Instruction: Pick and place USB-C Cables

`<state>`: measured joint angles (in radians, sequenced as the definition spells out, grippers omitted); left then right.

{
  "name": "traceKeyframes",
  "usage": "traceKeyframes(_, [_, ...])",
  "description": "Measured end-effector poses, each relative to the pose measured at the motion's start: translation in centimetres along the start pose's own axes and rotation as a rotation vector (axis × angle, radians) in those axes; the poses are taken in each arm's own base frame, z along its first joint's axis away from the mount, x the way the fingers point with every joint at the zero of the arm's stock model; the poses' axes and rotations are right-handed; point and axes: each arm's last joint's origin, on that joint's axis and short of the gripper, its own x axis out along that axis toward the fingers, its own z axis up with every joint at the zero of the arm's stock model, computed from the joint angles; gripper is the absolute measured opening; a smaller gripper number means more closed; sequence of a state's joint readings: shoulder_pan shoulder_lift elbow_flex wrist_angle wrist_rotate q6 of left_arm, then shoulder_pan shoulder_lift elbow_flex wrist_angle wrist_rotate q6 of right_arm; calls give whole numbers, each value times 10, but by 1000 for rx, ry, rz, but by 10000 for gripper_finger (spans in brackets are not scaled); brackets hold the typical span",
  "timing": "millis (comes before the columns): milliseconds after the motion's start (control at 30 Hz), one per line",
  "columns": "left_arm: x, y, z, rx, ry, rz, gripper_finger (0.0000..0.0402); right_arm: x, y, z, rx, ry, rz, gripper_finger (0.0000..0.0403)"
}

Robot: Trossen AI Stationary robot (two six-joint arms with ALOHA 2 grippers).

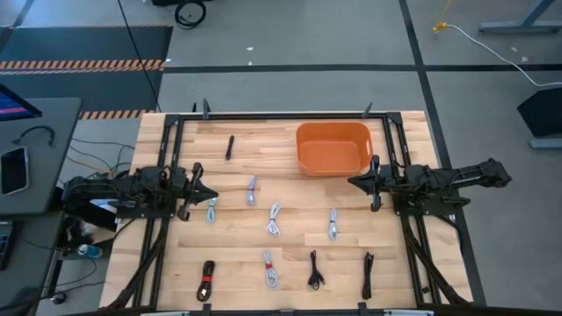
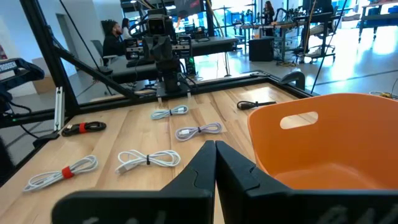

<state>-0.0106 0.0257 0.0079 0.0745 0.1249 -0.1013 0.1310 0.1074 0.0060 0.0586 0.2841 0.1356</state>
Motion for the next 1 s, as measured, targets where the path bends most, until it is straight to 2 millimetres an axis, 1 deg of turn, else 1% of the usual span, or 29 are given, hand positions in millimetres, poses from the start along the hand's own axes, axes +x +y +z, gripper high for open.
traceKeyframes(400, [0, 0, 1, 1, -6, 1, 23, 0, 0, 0, 0, 0, 0, 16])
traceKeyframes(533, [0, 1, 2, -25, -25, 52, 23, 0, 0, 0, 0, 0, 0, 16])
traceKeyframes(733, [0, 2, 7, -200, -88, 91, 23, 0, 0, 0, 0, 0, 0, 16])
traceKeyframes(900, [-2, 5, 17, -465, -242, 171, 23, 0, 0, 0, 0, 0, 0, 16])
traceKeyframes(1000, [-4, 5, 25, -577, -340, 148, 23, 0, 0, 0, -1, 0, -1, 16])
